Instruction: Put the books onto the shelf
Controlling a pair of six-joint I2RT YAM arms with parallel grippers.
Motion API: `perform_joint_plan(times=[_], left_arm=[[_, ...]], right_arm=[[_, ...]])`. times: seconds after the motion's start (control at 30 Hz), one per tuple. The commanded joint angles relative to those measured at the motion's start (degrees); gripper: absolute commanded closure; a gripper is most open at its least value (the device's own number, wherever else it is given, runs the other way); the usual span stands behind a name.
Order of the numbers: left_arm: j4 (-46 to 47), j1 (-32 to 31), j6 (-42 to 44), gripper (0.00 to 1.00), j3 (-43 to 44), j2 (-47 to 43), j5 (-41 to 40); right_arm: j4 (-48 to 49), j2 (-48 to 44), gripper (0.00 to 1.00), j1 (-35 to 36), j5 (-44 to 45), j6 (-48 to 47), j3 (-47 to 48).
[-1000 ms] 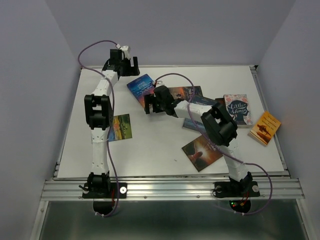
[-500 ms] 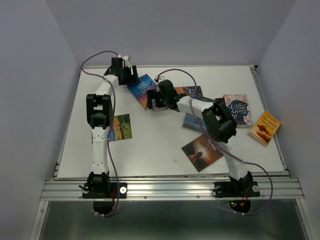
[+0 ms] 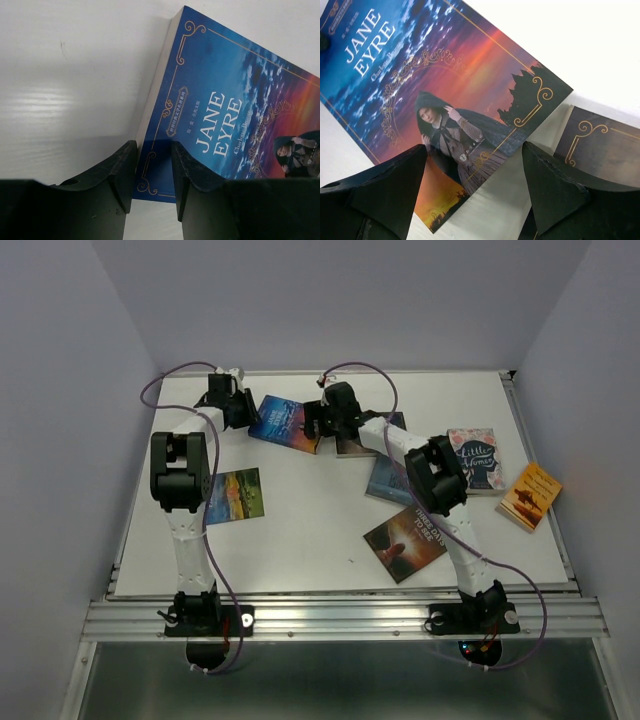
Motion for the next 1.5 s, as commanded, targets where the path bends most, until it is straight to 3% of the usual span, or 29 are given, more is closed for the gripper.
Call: perform_joint_plan(times=[0.0, 0.17, 0.33, 0.43, 0.63, 0.73, 0.87, 1.1, 1.33, 1.47], left_arm=[[-2.2, -2.8, -2.8, 0.57, -6.0, -3.5, 2.5], [-3.0, -2.9, -4.0, 0.61, -7.7, -5.4, 0.2], [-3.4, -2.9, -4.1, 0.51, -8.4, -9.9, -4.5], [-6.7, -2.9, -3.4, 0.36, -4.7, -10.8, -6.3], [-9.2, -2.9, -3.1, 0.23, -0.3, -16.0, -8.5], [-10.5, -2.9, -3.3, 0.03, 0.3, -19.5, -8.8], [-8.5, -3.1, -4.3, 0.01, -6.8, -28.1, -7.0], [-0.9, -5.8, -7.6, 0.01, -24.0, -41.4, -2.6], [1.2, -17.6, -4.3, 0.01, -26.8, -41.9, -0.1], [6.5, -23.6, -4.1, 0.01, -26.5, -37.0, 6.2]], right_arm=[[1.3, 2.2, 0.18, 0.2, 0.5, -4.7, 2.0], [1.1, 2.5, 0.16, 0.2, -0.5, -5.7, 2.1], [0.2, 2.1, 0.09, -0.3, 0.0, -5.3, 3.2], [0.1, 0.0, 0.00, -0.3, 1.0, -4.2, 1.8], [-0.3, -6.3, 0.00, -0.3, 4.4, -4.0, -1.2], [-1.0, -10.8, 0.00, -0.3, 6.4, -3.8, -3.5], [-2.0, -20.0, 0.00, -0.3, 10.5, -0.3, -9.8], [-1.7, -36.1, 0.00, -4.4, 13.2, 8.4, -30.6], [-1.0, -51.5, 0.00, -12.6, 11.2, 13.6, -49.6], [2.9, -56.8, 0.00, -19.8, 5.8, 15.5, -60.9]])
